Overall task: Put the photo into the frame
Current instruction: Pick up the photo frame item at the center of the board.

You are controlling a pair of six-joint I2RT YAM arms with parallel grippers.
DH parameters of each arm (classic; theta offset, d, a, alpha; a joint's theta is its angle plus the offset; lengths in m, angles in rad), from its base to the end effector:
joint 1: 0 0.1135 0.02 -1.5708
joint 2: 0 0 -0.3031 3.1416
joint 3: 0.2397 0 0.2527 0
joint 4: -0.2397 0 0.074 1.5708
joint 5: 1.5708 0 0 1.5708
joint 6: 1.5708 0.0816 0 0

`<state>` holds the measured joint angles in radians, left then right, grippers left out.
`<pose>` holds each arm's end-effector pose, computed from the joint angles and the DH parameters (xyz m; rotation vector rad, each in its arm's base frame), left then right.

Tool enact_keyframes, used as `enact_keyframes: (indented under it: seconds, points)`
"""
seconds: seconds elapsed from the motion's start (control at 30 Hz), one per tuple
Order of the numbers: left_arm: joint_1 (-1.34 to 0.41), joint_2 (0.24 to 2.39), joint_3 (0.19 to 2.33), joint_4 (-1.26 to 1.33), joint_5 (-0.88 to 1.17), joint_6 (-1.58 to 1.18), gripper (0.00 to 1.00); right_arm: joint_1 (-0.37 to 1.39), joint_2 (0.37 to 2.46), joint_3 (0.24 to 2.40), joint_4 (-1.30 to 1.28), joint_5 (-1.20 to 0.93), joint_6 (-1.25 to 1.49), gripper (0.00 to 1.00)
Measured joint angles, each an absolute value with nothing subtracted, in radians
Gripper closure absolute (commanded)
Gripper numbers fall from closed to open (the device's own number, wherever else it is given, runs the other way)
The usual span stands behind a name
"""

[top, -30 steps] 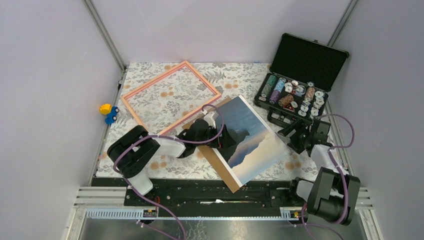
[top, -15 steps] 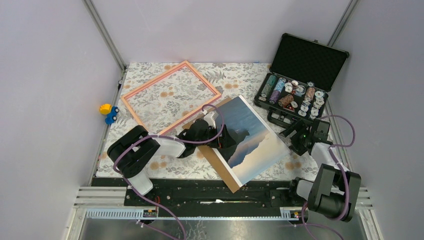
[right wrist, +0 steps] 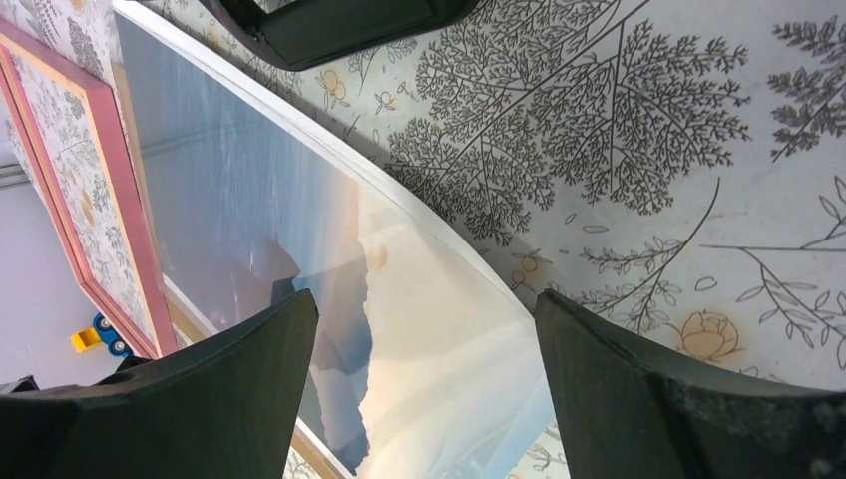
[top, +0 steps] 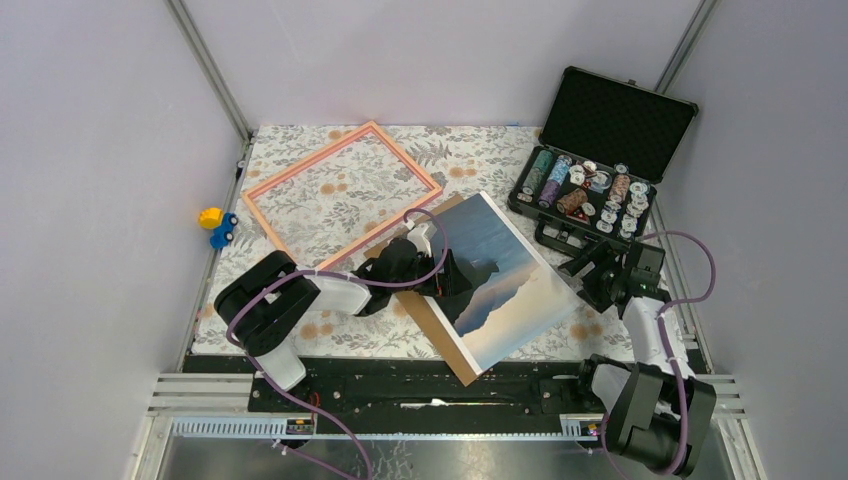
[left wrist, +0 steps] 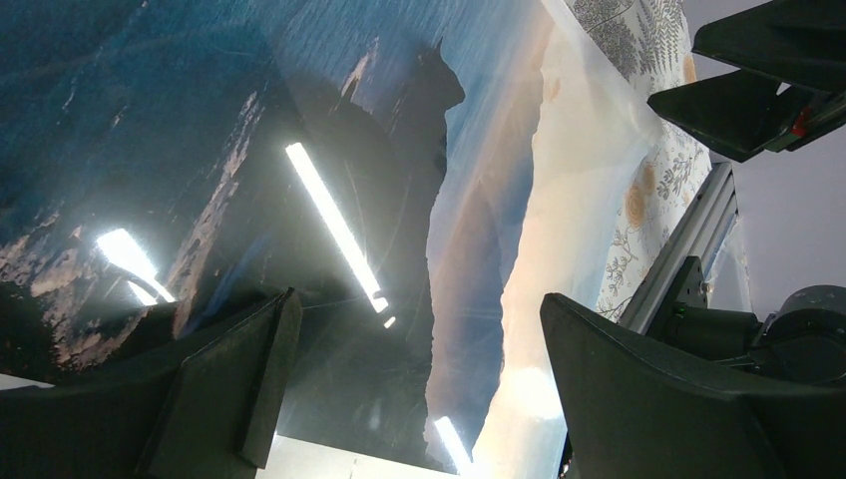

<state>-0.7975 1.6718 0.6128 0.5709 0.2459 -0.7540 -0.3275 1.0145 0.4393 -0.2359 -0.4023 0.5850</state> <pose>0.2361 -0.2703 0.1586 0.2178 2.2632 -1.1547 0.2008 -0.0345 0.1796 0.8720 2.2150 0.6014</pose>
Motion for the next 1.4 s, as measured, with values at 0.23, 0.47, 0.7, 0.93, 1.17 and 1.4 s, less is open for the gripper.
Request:
enact_keyframes:
  seconds: [0.23, 0.47, 0.7, 0.93, 1.17, 1.4]
  points:
    - [-0.798, 1.673, 0.614, 0.571, 0.246, -0.756, 0.01, -0.327, 0.965, 0.44, -0.289, -0.404, 0.587, 0.09]
    - [-0.797, 1.674, 0.615, 0.571, 0.246, -0.758, 0.01, -0.327, 0.956, 0.44, -0.339, -0.353, 0.585, 0.04]
    - [-0.798, 1.684, 0.62, 0.579, 0.247, -0.76, 0.01, -0.327, 0.953, 0.44, -0.364, -0.331, 0.585, 0.06]
    - [-0.798, 1.683, 0.636, 0.553, 0.271, -0.76, 0.01, -0.327, 0.95, 0.44, -0.394, -0.33, 0.588, 0.05]
    - [-0.798, 1.582, 0.651, 0.387, 0.287, -0.759, 0.01, -0.298, 0.974, 0.449, -0.416, -0.339, 0.587, 0.05]
    - [-0.798, 1.364, 0.633, 0.304, 0.271, -0.789, 0.01, -0.202, 0.996, 0.524, -0.432, -0.265, 0.577, 0.04]
